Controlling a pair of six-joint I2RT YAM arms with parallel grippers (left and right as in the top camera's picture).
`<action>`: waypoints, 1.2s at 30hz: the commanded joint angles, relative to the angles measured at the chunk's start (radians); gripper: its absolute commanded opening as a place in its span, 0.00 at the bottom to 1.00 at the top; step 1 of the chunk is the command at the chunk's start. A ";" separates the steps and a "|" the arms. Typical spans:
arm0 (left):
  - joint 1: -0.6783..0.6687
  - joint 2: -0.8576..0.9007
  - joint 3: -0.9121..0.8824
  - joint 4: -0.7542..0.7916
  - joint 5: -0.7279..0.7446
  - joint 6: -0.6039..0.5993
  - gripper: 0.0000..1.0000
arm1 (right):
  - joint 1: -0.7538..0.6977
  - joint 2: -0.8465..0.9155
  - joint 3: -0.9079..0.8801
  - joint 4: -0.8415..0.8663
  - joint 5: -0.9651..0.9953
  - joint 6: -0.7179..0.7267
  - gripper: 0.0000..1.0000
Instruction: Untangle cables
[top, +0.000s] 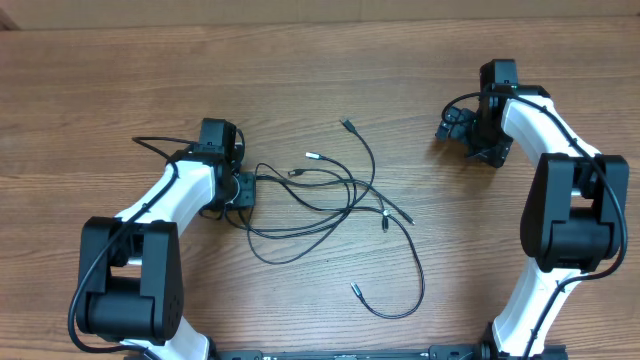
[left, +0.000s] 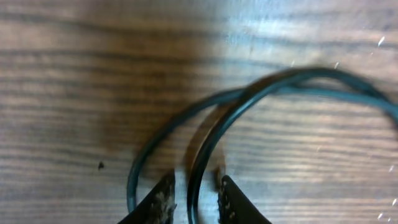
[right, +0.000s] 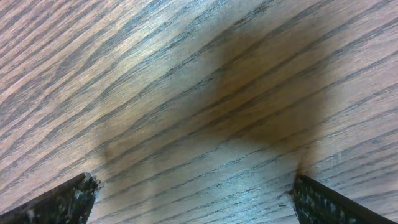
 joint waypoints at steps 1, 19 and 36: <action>-0.013 0.053 -0.031 -0.034 0.015 0.040 0.22 | -0.004 0.009 0.013 0.003 0.007 0.002 1.00; -0.095 0.071 -0.040 0.037 -0.019 0.029 0.24 | -0.004 0.009 0.013 0.003 0.007 0.002 1.00; -0.097 0.074 -0.040 0.044 -0.017 0.029 0.48 | -0.004 0.009 0.013 0.003 0.007 0.002 1.00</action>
